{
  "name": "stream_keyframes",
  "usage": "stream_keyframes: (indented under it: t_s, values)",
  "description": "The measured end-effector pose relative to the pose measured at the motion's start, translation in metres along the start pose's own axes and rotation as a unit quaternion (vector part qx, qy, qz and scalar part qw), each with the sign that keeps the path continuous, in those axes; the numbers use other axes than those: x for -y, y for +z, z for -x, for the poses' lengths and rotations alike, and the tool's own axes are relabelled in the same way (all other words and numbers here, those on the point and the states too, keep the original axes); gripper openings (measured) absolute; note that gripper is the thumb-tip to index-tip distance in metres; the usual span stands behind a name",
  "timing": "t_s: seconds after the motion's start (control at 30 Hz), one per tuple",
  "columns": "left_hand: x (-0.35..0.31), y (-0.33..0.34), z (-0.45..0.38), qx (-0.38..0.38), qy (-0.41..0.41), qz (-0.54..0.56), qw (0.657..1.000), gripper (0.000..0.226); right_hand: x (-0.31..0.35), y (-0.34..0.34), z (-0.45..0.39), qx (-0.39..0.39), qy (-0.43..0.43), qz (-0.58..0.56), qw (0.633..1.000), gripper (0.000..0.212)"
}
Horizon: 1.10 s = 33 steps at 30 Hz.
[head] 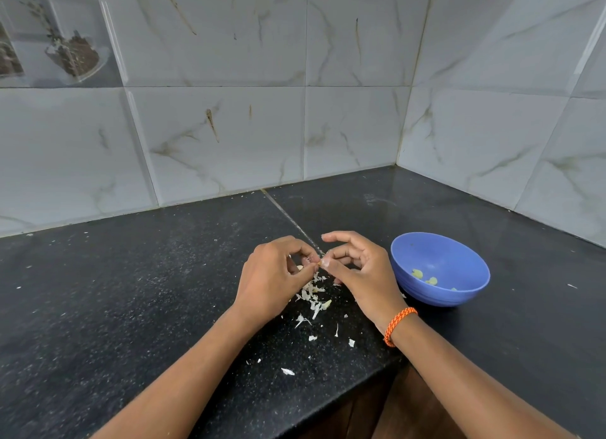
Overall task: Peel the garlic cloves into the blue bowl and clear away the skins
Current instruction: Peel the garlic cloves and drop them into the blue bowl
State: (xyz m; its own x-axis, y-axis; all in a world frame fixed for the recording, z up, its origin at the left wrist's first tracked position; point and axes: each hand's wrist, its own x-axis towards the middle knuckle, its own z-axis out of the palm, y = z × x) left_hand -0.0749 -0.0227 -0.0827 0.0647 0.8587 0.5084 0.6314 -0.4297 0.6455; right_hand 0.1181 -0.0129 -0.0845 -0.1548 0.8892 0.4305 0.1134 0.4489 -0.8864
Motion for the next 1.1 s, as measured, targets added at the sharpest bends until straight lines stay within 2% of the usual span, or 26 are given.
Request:
stream_keyframes:
  t_s: [0.33, 0.4, 0.63, 0.73, 0.77, 0.87, 1.0, 1.1]
  values:
    - [-0.005, 0.002, 0.003, -0.009, -0.009, -0.01, 1.0, 0.011, -0.002, 0.001, -0.002, -0.003, 0.017, -0.037, 0.999, 0.047]
    - [-0.008, 0.001, 0.004, -0.011, -0.016, -0.002, 1.0, 0.007, -0.001, 0.002, -0.002, -0.005, 0.012, -0.032, 0.999, 0.049]
    - [-0.007, 0.0, 0.003, -0.004, -0.058, 0.045, 0.997, 0.019, 0.001, 0.006, 0.0, -0.006, -0.029, 0.007, 1.0, 0.053]
    - [-0.006, 0.002, 0.003, 0.012, -0.064, 0.072, 0.995, 0.01, 0.003, 0.006, -0.001, -0.005, -0.029, 0.018, 0.999, 0.056]
    - [-0.005, 0.002, 0.003, 0.015, -0.063, 0.074, 0.995, 0.014, 0.004, 0.006, -0.001, -0.008, -0.03, 0.025, 0.999, 0.056]
    - [-0.004, 0.001, 0.002, 0.018, -0.056, 0.059, 0.997, 0.028, 0.011, 0.003, -0.001, -0.022, -0.045, 0.059, 0.997, 0.054]
    - [-0.002, -0.001, 0.001, -0.006, -0.028, 0.009, 1.0, 0.016, 0.025, -0.008, -0.004, -0.034, -0.075, 0.141, 0.987, 0.047]
    - [0.003, -0.002, 0.001, -0.037, -0.049, -0.012, 0.998, 0.012, 0.038, -0.026, -0.012, -0.078, -0.086, 0.156, 0.981, 0.031]
